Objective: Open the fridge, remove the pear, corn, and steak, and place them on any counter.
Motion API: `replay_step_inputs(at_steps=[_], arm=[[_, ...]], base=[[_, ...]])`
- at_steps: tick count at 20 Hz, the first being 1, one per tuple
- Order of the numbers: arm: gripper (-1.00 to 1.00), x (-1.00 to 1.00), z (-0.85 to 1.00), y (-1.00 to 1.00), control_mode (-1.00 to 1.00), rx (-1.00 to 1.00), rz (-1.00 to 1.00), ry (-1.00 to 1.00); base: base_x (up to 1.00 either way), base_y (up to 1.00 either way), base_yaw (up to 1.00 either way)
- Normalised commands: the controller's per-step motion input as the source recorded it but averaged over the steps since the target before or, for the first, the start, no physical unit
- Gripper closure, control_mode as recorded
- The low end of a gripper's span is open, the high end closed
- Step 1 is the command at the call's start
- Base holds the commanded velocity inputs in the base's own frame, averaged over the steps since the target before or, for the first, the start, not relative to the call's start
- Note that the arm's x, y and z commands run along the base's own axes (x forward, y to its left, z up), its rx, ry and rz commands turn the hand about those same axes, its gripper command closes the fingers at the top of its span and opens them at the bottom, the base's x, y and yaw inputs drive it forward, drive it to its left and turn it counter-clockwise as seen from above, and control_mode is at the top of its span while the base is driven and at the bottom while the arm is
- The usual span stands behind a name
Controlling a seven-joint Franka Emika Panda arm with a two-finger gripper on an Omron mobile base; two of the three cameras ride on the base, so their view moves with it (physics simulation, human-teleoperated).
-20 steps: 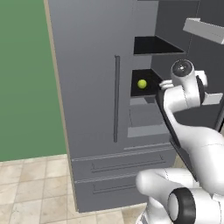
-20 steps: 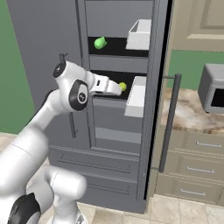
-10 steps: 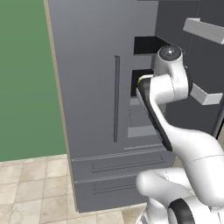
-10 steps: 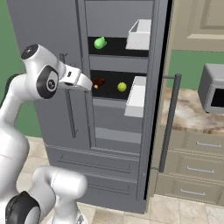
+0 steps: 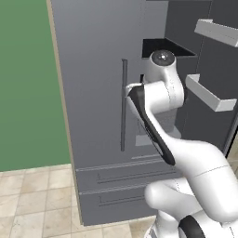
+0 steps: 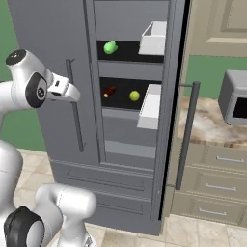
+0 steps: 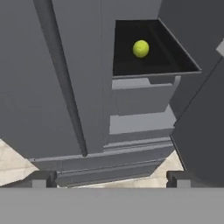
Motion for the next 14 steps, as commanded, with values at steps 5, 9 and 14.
replay_step_inputs(at_steps=[5,9,14], arm=[[-1.0,0.32,-0.27,0.28,-1.0,0.0,0.13,0.0],[-1.0,0.26,-0.23,0.47,-1.0,0.0,0.16,-0.04],[-1.0,0.45,-0.09,0.0,-1.0,0.0,0.08,-0.21]], base=[[0.0,0.0,0.0],[0.0,0.0,0.0],[0.0,0.0,0.0]])
